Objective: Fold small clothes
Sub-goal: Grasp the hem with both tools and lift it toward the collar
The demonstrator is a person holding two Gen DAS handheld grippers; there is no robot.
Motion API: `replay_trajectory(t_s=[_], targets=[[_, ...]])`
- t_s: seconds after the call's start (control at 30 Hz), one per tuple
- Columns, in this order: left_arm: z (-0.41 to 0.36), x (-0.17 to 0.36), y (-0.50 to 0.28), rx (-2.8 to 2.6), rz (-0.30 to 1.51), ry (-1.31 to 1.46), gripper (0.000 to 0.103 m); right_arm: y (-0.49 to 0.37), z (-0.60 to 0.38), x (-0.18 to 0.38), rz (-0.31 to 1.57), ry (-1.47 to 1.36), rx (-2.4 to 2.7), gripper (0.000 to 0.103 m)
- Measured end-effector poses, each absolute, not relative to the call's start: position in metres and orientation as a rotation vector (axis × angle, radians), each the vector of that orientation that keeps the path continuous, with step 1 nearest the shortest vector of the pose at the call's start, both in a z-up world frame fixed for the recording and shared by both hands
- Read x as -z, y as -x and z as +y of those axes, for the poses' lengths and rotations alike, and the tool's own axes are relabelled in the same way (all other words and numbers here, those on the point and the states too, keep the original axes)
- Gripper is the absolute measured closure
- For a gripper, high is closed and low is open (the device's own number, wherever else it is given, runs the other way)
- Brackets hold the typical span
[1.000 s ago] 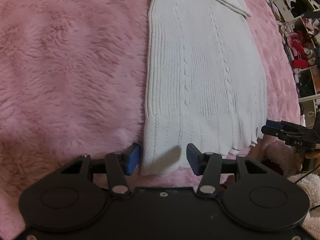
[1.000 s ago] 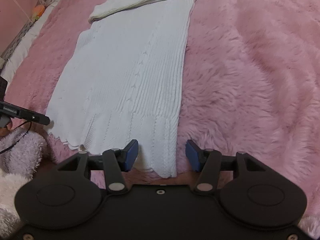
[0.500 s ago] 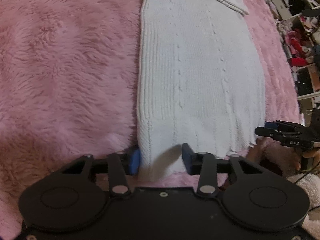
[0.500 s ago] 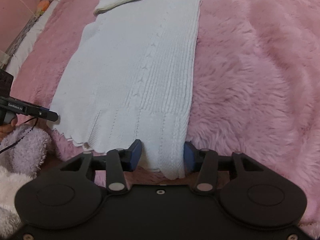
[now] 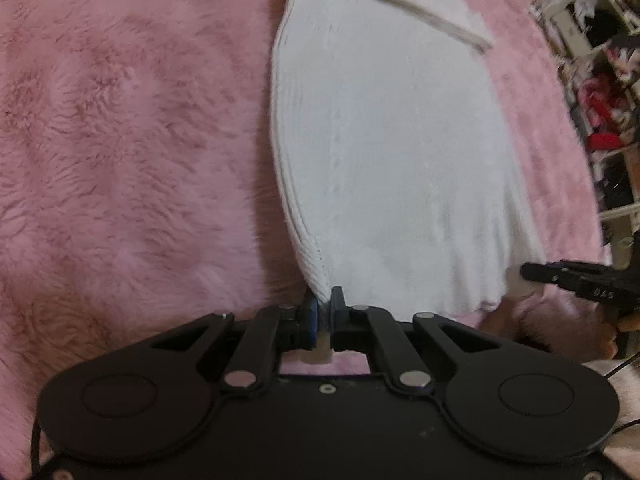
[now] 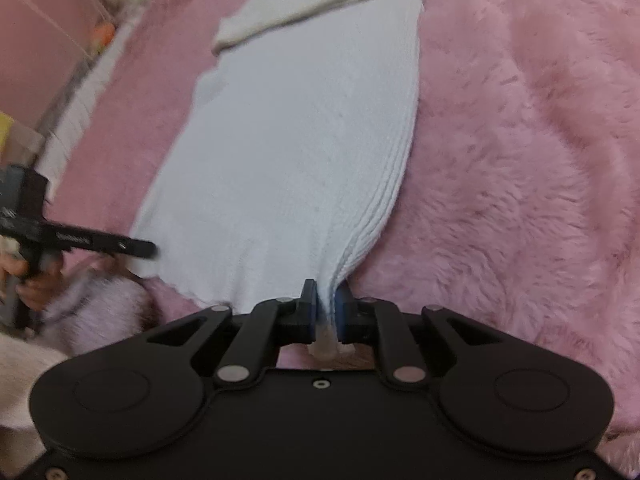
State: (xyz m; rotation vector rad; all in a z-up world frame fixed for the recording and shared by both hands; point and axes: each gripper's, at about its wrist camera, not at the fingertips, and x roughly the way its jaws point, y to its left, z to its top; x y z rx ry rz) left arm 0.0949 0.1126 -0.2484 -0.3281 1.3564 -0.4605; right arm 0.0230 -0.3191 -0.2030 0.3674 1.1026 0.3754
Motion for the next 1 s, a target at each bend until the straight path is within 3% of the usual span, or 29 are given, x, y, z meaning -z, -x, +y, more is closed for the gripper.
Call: replay_trajectory(t_s=[0.27,0.63,1.0], targets=[[0.11,0.201,-0.132,0.489,1.22,0.371,0.101,-0.055,-0.32,0.161,0.962,-0.41,-0.428,0.094],[0.106,0.146,-0.296,0.492,1.026,0.423,0.101,-0.202,-0.351,0.106,0.726,-0.459,-0.36,0.094],[0.103,0.16,-0.467,0.422,1.023,0.474,0.101,-0.352,-0.377,0.118,0.697,-0.507,-0.259,0.094]])
